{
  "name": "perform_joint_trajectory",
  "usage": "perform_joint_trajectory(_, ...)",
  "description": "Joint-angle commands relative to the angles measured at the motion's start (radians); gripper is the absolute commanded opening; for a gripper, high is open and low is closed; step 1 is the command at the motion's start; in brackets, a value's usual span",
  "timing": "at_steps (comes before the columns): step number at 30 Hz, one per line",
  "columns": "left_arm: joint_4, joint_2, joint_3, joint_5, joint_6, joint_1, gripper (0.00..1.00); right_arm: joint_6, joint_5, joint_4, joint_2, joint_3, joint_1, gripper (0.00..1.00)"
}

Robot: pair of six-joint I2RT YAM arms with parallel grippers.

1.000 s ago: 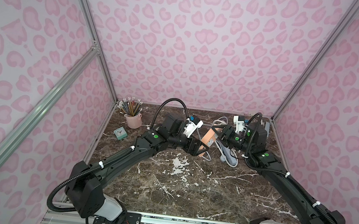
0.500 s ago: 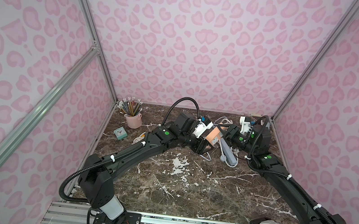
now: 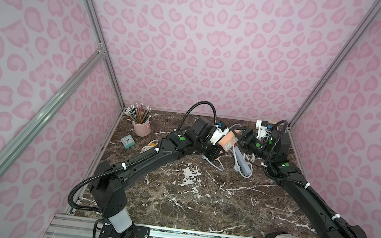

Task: Wrap the cord around the power strip
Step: Pick up the power strip from the center of the board, then adjust the power cord.

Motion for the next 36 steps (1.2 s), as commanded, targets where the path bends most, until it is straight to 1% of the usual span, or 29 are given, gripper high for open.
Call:
perform_joint_trajectory(1, 0.017, 0.01, 0.116, -0.106, 0.019, 0.039, 0.04, -0.09, 0.012, -0.029, -0.033, 0.019, -0.054, 0.94)
perform_joint_trajectory(3, -0.018, 0.016, 0.209, -0.072, 0.047, 0.047, 0.03, -0.11, 0.071, -0.052, -0.069, -0.015, -0.126, 0.97)
perform_joint_trajectory(5, -0.043, 0.012, 0.295, -0.022, 0.07, 0.044, 0.03, -0.1, 0.057, -0.052, -0.089, -0.055, -0.238, 0.97)
perform_joint_trajectory(6, -0.053, 0.007, 0.332, -0.027, 0.074, 0.044, 0.03, -0.09, 0.043, -0.053, -0.101, -0.069, -0.298, 0.97)
perform_joint_trajectory(7, -0.067, 0.008, 0.368, -0.055, 0.081, 0.046, 0.03, -0.087, 0.035, -0.049, -0.113, -0.08, -0.343, 0.97)
perform_joint_trajectory(8, -0.097, 0.014, 0.412, -0.108, 0.097, 0.045, 0.03, -0.095, 0.039, -0.047, -0.13, -0.088, -0.378, 0.97)
perform_joint_trajectory(10, -0.142, 0.029, 0.507, -0.158, 0.132, 0.045, 0.03, -0.145, 0.072, -0.074, -0.149, -0.075, -0.399, 0.97)
perform_joint_trajectory(12, -0.136, 0.025, 0.576, -0.151, 0.137, 0.044, 0.03, -0.199, 0.079, -0.103, -0.148, -0.055, -0.39, 0.97)
perform_joint_trajectory(14, -0.049, -0.009, 0.562, -0.105, 0.134, 0.045, 0.03, -0.265, 0.08, -0.113, -0.148, -0.047, -0.363, 0.95)
perform_joint_trajectory(15, -0.02, -0.017, 0.546, -0.08, 0.135, 0.045, 0.03, -0.311, 0.102, -0.132, -0.148, -0.039, -0.34, 0.94)
perform_joint_trajectory(17, -0.045, 0.009, 0.573, -0.065, 0.147, 0.045, 0.03, -0.417, 0.179, -0.168, -0.154, -0.027, -0.281, 0.91)
perform_joint_trajectory(18, -0.076, 0.03, 0.601, -0.07, 0.154, 0.045, 0.03, -0.489, 0.237, -0.181, -0.158, -0.021, -0.233, 0.91)
perform_joint_trajectory(20, -0.102, 0.043, 0.622, -0.094, 0.166, 0.045, 0.03, -0.58, 0.347, -0.213, -0.16, -0.012, -0.152, 0.9)
perform_joint_trajectory(23, -0.089, 0.026, 0.607, -0.107, 0.177, 0.048, 0.03, -0.69, 0.427, -0.213, -0.155, -0.011, -0.046, 0.88)
perform_joint_trajectory(25, -0.082, 0.016, 0.598, -0.105, 0.176, 0.051, 0.03, -0.757, 0.475, -0.178, -0.161, -0.033, 0.008, 0.87)
perform_joint_trajectory(27, -0.065, -0.001, 0.575, -0.096, 0.17, 0.057, 0.03, -0.784, 0.485, -0.11, -0.171, -0.077, 0.025, 0.85)
perform_joint_trajectory(29, -0.046, -0.019, 0.547, -0.075, 0.163, 0.061, 0.04, -0.785, 0.483, -0.071, -0.163, -0.097, 0.019, 0.83)
perform_joint_trajectory(34, -0.01, -0.062, 0.474, 0.002, 0.149, 0.062, 0.04, -0.753, 0.448, -0.023, -0.09, -0.061, -0.004, 0.79)
perform_joint_trajectory(36, 0.001, -0.08, 0.442, 0.017, 0.146, 0.064, 0.04, -0.735, 0.421, 0.019, -0.042, -0.043, -0.02, 0.73)
